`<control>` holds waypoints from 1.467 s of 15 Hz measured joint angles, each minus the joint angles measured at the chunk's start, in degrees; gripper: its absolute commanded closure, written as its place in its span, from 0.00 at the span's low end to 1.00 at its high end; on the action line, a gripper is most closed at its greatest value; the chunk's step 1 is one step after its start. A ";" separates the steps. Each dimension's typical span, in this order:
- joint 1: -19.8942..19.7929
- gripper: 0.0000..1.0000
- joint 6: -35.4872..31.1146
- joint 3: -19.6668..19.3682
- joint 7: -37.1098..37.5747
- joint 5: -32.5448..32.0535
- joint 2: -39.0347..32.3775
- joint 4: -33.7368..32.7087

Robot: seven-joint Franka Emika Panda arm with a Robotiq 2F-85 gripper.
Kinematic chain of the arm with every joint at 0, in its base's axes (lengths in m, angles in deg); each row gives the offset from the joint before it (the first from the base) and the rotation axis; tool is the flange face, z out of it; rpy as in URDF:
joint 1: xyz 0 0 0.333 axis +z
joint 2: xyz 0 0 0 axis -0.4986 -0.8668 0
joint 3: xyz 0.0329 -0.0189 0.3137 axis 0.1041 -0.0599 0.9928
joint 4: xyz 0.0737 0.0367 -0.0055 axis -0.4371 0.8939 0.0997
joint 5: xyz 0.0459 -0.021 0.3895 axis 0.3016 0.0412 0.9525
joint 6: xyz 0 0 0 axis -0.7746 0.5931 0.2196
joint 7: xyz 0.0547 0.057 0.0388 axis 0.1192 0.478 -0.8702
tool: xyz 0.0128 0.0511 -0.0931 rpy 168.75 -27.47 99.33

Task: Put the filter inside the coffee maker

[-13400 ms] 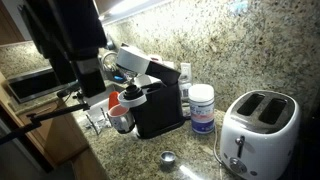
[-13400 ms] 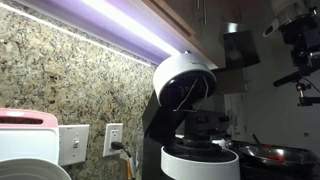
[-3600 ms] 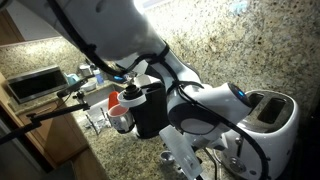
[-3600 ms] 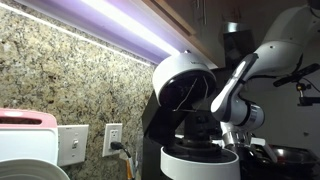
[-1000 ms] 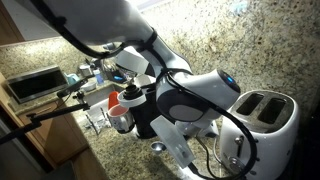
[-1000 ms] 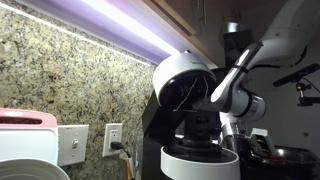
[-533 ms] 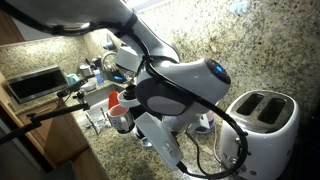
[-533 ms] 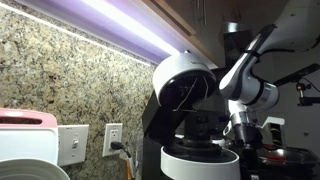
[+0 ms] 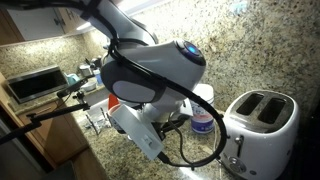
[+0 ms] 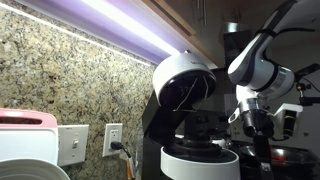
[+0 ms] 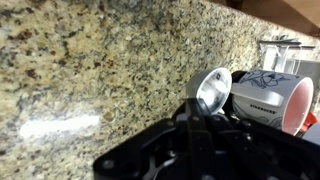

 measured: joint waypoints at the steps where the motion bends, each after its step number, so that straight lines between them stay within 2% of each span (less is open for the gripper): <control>1: 0.73 0.99 -0.04 -0.30 0.06 0.00 0.67 0.38; 12: 1.87 1.00 0.31 -1.73 -0.52 -0.01 -0.42 0.32; 18: 3.06 1.00 2.50 -1.72 -5.64 0.06 -0.05 0.31; 22: 3.48 1.00 3.27 -1.72 -8.54 2.48 1.42 0.33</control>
